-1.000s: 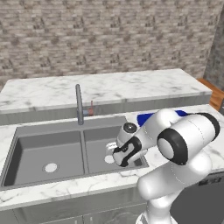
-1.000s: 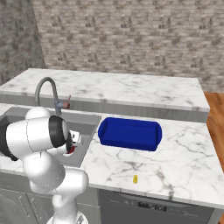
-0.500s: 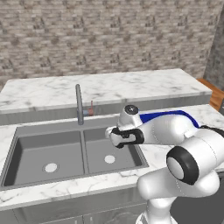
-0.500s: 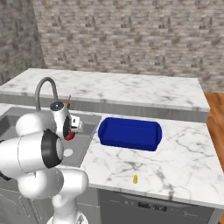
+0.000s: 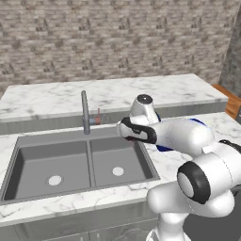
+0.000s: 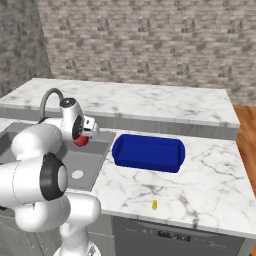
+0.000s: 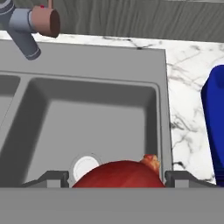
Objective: Pick up all produce items and place them in the sink. Turn on the sink faucet to wash them. Then turn the sink off and put them in the tray.
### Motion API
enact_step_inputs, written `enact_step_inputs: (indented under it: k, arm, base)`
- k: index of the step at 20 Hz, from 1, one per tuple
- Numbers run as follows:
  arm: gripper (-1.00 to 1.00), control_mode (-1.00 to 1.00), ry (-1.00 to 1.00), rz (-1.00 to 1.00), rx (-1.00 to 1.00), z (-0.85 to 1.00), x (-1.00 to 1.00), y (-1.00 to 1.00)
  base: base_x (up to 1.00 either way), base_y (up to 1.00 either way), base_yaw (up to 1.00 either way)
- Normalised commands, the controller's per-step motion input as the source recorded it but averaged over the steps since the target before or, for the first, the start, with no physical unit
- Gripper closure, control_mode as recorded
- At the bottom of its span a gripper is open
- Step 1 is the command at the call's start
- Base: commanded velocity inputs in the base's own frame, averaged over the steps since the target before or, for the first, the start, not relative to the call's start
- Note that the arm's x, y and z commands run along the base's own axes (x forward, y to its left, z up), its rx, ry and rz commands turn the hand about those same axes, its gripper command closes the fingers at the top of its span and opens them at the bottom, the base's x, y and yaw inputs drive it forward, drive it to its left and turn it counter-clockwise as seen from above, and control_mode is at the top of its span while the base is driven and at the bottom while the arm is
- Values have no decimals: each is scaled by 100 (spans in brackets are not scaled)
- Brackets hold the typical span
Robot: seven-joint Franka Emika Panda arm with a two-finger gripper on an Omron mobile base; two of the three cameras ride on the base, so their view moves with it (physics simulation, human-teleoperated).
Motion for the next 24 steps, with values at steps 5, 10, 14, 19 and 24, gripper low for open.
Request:
enact_step_inputs:
  k: [5,10,14,19,24]
  arm:
    - [100,-100,0,0,0,41,18,-34]
    - [100,-100,0,0,0,33,16,-38]
    - [100,-100,0,0,0,19,6,-45]
    - [100,-100,0,0,0,2,0,-48]
    - [100,-100,0,0,0,0,0,-53]
  base:
    - [0,0,0]
    - [0,0,0]
    - [0,0,0]
    - [0,0,0]
    - [0,0,0]
